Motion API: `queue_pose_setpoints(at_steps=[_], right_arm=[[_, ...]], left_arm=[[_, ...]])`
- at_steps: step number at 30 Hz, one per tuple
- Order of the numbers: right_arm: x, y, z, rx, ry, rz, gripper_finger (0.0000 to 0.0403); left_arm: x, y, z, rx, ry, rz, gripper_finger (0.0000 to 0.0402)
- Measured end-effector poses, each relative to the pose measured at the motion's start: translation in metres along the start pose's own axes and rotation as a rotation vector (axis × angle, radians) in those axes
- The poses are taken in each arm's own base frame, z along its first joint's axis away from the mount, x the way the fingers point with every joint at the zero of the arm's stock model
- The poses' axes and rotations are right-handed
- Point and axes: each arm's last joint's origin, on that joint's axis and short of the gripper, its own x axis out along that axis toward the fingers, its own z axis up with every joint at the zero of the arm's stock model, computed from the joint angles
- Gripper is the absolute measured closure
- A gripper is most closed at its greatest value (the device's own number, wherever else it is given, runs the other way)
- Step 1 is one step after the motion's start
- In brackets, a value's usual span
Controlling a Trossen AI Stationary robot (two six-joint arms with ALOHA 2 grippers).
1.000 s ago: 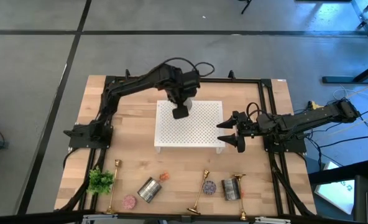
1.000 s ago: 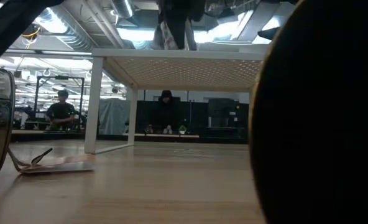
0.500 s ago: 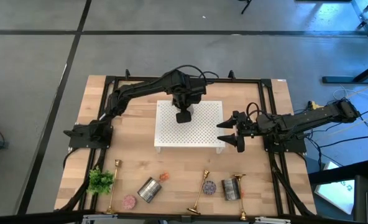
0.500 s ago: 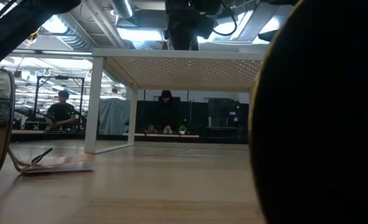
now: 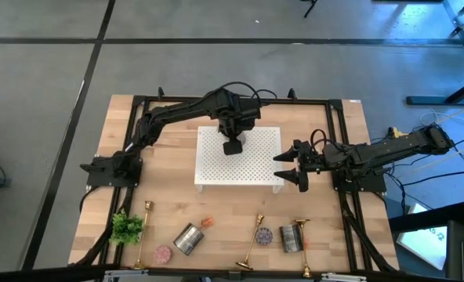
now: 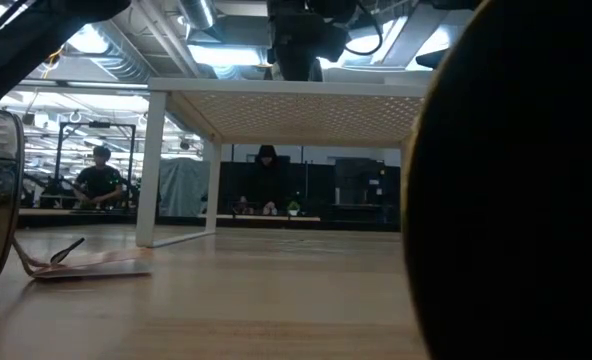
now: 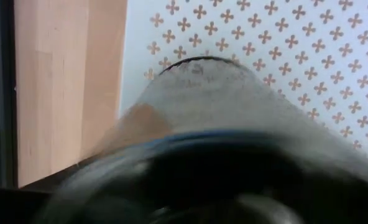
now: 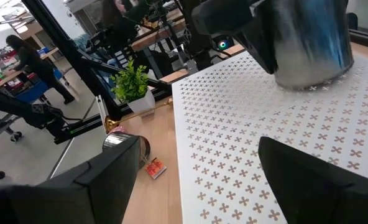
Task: Pick & Place candle stick holders
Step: Put the middle big silver scented candle on the shelf
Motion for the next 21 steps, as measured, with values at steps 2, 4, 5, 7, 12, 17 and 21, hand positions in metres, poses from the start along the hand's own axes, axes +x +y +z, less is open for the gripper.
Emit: queue_pose_setpoints(at_steps=[2,4,5,7,12,17,21], right_arm=[[0.0000,-0.0001,-0.0002,0.000,0.002,-0.001,0.0075],[0.0000,-0.0003,-0.0005,-0.001,0.005,-0.003,0.0075],[0.0000,-0.0003,-0.0005,-0.001,0.006,-0.003,0.0075],[0.0000,-0.0003,-0.0006,-0.001,0.006,-0.003,0.0075],[0.0000,-0.0003,-0.0006,-0.001,0.006,-0.003,0.0075],[0.0000,-0.0004,-0.0006,-0.001,0.006,-0.003,0.0075],[0.0000,-0.0004,-0.0006,-0.001,0.006,-0.003,0.0075]], left_arm=[[-0.0002,0.0000,0.0005,-0.002,-0.006,-0.001,0.0021],[-0.0002,0.0001,0.0008,-0.002,-0.009,0.003,0.0026],[-0.0002,0.0004,0.0010,-0.002,-0.010,0.012,0.0027],[-0.0008,0.0004,0.0007,-0.002,-0.010,0.019,0.0026],[-0.0038,-0.0009,0.0009,0.008,-0.019,0.026,0.0023],[-0.0038,-0.0017,-0.0001,-0.013,-0.009,0.010,0.0023],[-0.0045,-0.0043,0.0009,-0.011,-0.021,0.014,0.0019]])
